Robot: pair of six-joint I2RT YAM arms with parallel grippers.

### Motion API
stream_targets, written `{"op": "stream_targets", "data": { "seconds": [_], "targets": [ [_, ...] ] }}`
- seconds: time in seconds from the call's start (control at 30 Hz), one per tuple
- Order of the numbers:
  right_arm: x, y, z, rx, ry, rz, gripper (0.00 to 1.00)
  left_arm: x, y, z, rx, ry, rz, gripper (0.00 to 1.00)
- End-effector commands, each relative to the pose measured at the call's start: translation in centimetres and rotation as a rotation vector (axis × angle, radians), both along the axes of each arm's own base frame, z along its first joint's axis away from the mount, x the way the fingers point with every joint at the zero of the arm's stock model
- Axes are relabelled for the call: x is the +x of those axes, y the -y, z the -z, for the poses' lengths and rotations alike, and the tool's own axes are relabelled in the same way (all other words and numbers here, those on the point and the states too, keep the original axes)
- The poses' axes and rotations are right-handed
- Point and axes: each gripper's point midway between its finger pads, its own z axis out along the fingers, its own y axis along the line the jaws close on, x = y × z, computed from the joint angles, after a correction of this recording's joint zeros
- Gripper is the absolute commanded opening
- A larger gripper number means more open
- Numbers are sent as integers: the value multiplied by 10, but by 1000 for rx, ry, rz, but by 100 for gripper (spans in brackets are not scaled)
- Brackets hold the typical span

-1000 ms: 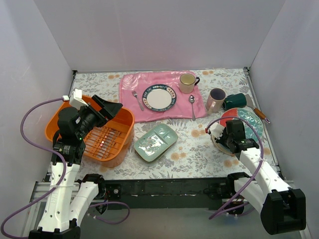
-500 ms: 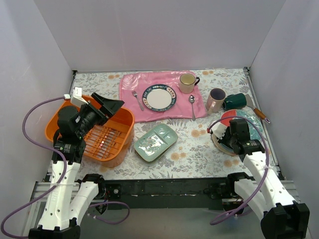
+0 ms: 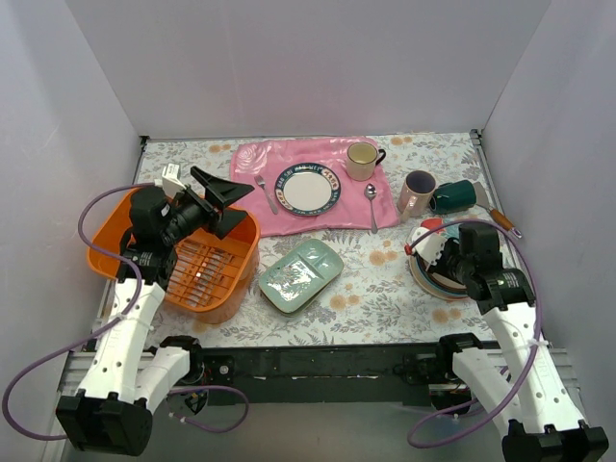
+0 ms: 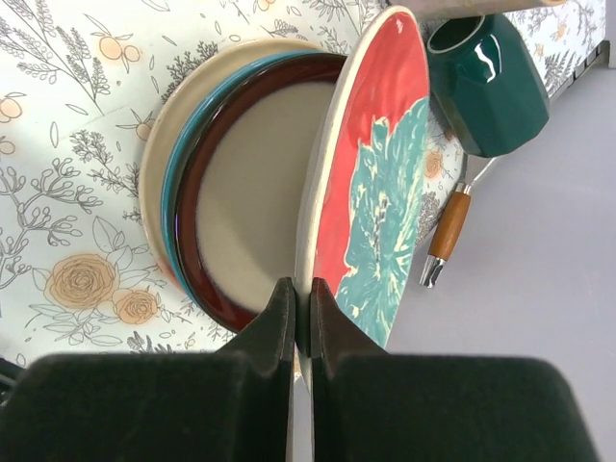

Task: Place the mixed dishes into the plastic bin
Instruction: Pick up the plate at the center of the board.

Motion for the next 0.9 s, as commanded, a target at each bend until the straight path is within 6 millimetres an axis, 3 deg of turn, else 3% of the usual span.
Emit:
{"op": "stream_targets", "data": {
  "seconds": [0.0,0.13,0.23,0.6,0.87],
  "targets": [
    [17,-7,-70,3,217,-70,1,-8,19,-21,-69,17,77,98],
    [15,-12,-96,20,275,-102,1,-5,45,-16,-57,-14,96,98],
    [11,-20,-107,44,295,-147,1,-11,80,-8,-46,-59,165,98],
    [-8,-49,-123,116,323,-326,1,0,144,14,-38,-240,181,98],
    [-21,-70,-130,157,344,-471,1,-14,209,46,34,-328,279,98]
  ]
}}
